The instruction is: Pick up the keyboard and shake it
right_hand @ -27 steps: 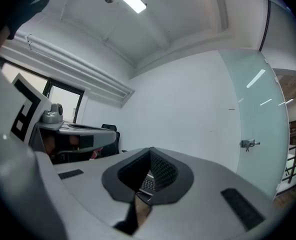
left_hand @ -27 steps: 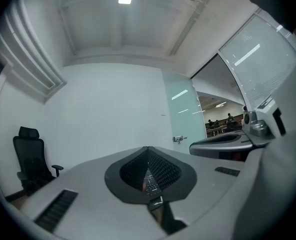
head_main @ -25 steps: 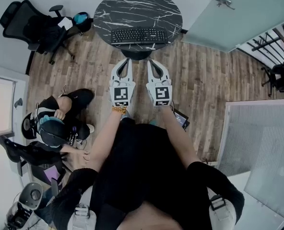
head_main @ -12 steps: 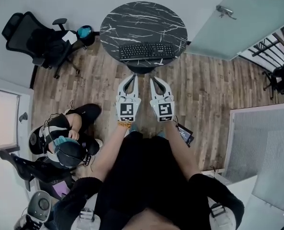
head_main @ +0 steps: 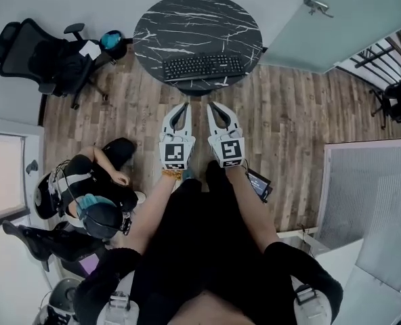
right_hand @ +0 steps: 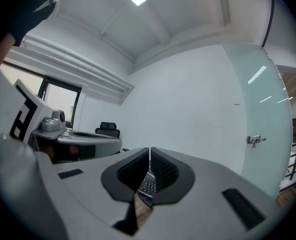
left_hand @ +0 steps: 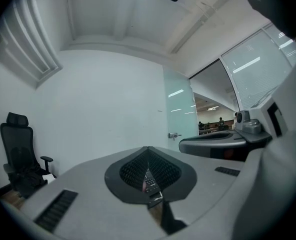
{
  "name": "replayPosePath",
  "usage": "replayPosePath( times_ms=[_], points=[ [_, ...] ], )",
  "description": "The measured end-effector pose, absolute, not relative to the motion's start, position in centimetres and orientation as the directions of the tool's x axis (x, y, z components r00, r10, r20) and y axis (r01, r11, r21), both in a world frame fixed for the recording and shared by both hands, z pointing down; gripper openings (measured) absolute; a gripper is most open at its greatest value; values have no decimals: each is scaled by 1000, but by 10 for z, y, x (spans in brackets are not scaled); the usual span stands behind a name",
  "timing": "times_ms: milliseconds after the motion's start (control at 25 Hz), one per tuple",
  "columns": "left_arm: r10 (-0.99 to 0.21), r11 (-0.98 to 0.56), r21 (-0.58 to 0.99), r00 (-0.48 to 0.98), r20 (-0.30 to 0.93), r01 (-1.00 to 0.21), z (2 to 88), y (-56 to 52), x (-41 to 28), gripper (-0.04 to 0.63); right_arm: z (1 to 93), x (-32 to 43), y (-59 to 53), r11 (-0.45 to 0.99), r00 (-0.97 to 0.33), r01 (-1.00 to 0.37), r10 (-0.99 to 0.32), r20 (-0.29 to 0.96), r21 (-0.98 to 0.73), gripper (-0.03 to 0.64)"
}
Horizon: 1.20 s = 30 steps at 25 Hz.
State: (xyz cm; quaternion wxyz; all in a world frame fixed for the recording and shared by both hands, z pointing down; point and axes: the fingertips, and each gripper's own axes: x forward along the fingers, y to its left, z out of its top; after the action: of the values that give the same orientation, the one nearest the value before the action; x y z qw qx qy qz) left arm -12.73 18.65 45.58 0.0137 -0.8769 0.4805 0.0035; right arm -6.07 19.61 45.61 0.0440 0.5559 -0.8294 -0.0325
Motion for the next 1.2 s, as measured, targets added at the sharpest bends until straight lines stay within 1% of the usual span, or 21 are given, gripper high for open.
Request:
replayPosePath(
  times_ms=[240,560,800,1000,1080,1200],
  points=[
    [-857,-515,-1,515,7,-857,459,155,-114,14,457,-44,161,424,-423,-901,-906,32,97,32],
    [-879,-477,-31,476,27,-878,461,115,-81,14,460,3,117,474,-474,-876,-880,15,86,32],
    [-882,-470,-57,468,46,-881,473,88,-60,14,482,22,95,508,-506,-858,-861,47,79,32],
    [-880,-473,-40,470,59,-880,487,63,-56,14,500,29,75,505,-501,-861,-862,83,55,32],
    [-873,-486,-16,484,59,-874,491,48,-51,14,503,32,58,499,-493,-865,-865,89,58,32],
    [-855,-518,-19,517,51,-855,493,24,-45,14,503,31,26,487,-481,-870,-872,92,69,32]
  ],
)
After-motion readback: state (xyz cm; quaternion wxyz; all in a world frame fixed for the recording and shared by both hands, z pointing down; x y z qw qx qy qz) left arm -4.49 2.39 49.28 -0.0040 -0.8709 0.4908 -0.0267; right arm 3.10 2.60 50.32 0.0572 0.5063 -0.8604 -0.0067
